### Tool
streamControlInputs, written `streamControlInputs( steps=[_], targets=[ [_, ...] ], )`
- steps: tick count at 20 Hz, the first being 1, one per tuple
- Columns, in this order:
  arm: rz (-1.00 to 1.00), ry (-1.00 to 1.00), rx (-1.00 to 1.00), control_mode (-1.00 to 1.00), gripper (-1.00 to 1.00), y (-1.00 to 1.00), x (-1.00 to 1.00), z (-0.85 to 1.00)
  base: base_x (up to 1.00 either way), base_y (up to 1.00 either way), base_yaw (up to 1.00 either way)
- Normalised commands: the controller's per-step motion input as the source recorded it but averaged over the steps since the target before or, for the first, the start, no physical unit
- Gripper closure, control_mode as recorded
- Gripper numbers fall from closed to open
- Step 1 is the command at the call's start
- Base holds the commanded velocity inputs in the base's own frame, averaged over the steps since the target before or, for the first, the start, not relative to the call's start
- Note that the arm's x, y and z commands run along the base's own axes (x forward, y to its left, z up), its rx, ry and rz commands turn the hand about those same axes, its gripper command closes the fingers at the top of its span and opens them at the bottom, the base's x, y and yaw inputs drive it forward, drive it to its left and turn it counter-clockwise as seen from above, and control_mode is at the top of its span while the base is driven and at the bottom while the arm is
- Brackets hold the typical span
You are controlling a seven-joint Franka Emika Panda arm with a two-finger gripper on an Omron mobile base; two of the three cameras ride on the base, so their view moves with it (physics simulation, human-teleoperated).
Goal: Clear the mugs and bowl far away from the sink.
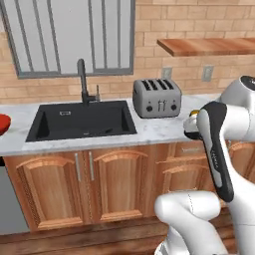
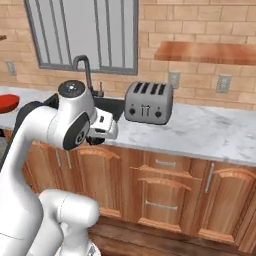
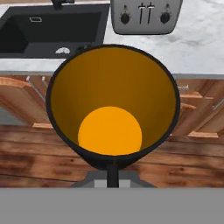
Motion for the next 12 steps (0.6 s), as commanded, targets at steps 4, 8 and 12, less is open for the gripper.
streamControlInputs(
  steps=[4, 8, 12],
  targets=[
    [0.0, 0.0, 0.0, 1.0, 1.0, 0.0, 0.0, 0.0, -0.88, 0.13, 0.87],
    [0.0, 0.0, 0.0, 1.0, 1.0, 0.0, 0.0, 0.0, -0.52, 0.17, 1.0],
    [0.0, 0.0, 0.0, 1.0, 1.0, 0.0, 0.0, 0.0, -0.44, 0.13, 1.0]
  ],
)
